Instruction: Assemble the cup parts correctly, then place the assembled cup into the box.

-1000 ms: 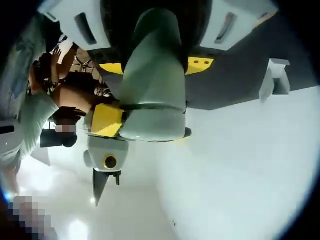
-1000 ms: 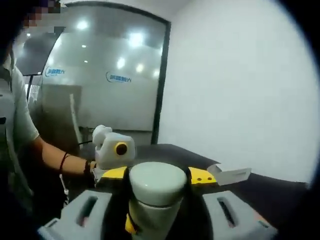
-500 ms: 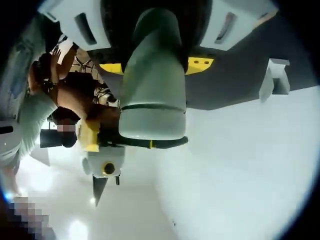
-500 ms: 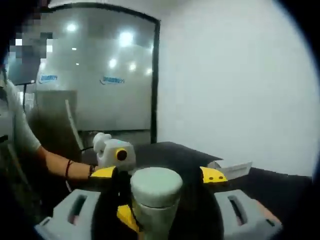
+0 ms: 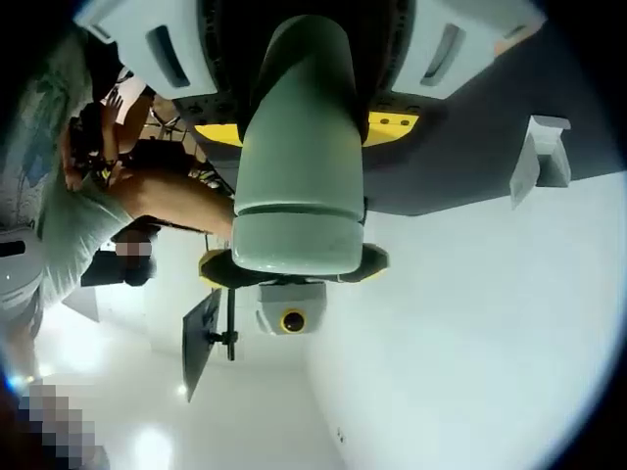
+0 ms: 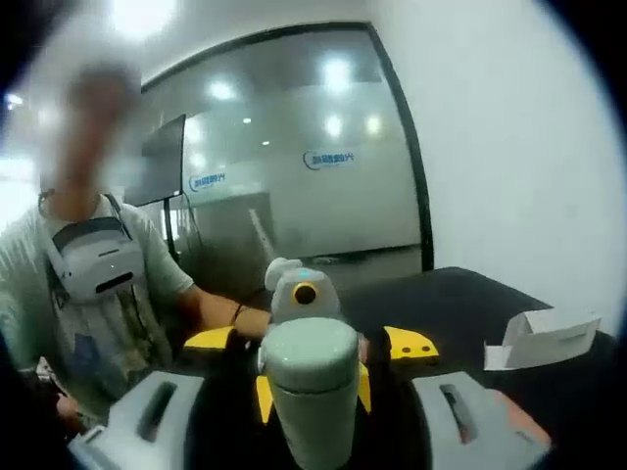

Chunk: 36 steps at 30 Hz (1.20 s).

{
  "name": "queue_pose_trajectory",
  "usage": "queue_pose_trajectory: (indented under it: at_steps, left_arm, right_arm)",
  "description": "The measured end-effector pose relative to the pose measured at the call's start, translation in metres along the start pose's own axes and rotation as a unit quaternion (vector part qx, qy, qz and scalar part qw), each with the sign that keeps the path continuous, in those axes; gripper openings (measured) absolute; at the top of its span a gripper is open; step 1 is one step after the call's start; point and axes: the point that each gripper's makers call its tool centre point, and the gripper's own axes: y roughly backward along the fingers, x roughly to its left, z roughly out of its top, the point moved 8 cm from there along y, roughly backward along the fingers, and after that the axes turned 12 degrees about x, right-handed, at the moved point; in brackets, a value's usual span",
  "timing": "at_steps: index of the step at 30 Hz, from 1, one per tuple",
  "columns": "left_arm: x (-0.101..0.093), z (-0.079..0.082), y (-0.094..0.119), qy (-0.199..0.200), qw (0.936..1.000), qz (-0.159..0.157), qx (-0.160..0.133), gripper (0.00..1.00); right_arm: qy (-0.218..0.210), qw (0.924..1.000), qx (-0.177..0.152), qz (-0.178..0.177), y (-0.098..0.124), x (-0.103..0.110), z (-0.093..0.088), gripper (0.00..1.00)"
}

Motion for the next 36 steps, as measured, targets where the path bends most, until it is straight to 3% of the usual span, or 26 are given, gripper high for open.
queue_pose_trajectory:
  at_steps: [4,8,13,17,21,25,30,32,33,34,36]
  left_arm:
    - [0.001,0.000,0.000,0.002,1.0000,-0.001,0.000,0.40]
    - [0.003,0.001,0.000,0.002,1.0000,0.002,0.001,0.40]
    - [0.001,0.001,-0.001,0.001,1.0000,0.002,0.002,0.40]
    - [0.000,0.001,-0.002,0.002,1.0000,0.004,0.001,0.40]
    - [0.002,0.000,0.000,-0.001,1.0000,0.004,0.001,0.40]
    - [0.001,0.000,0.001,-0.006,1.0000,0.006,0.004,0.40]
    - [-0.001,0.000,0.000,-0.003,1.0000,0.007,0.003,0.39]
    - [-0.001,0.000,-0.001,0.000,0.9999,0.011,0.003,0.39]
    - [-0.001,0.000,-0.001,0.000,0.9999,0.011,0.003,0.39]
    - [0.000,0.000,-0.003,0.007,0.9998,0.020,0.003,0.39]
    - [-0.001,0.001,-0.002,0.006,0.9998,0.017,0.005,0.39]
  right_arm:
    - [0.004,0.9995,-0.011,0.029,-0.010,-0.003,0.000,0.56]
    - [0.020,0.9994,-0.001,0.027,-0.013,0.000,-0.003,0.42]
    - [0.020,0.9997,0.012,0.006,-0.010,0.002,-0.001,0.41]
    - [0.013,0.9968,0.042,-0.066,-0.008,0.008,0.002,0.41]
    - [0.011,0.9894,0.047,-0.137,-0.010,0.018,0.002,0.41]
    - [-0.005,0.9788,0.024,-0.203,-0.012,0.024,0.000,0.41]
    - [-0.020,0.9676,-0.010,-0.251,-0.012,0.028,-0.004,0.40]
    - [-0.025,0.9619,-0.017,-0.272,-0.012,0.028,-0.005,0.40]
    - [-0.031,0.9568,-0.024,-0.288,-0.011,0.028,-0.005,0.40]
    - [-0.047,0.9462,-0.030,-0.319,-0.012,0.027,-0.005,0.40]
    - [-0.044,0.9383,-0.031,-0.342,-0.015,0.031,-0.005,0.40]
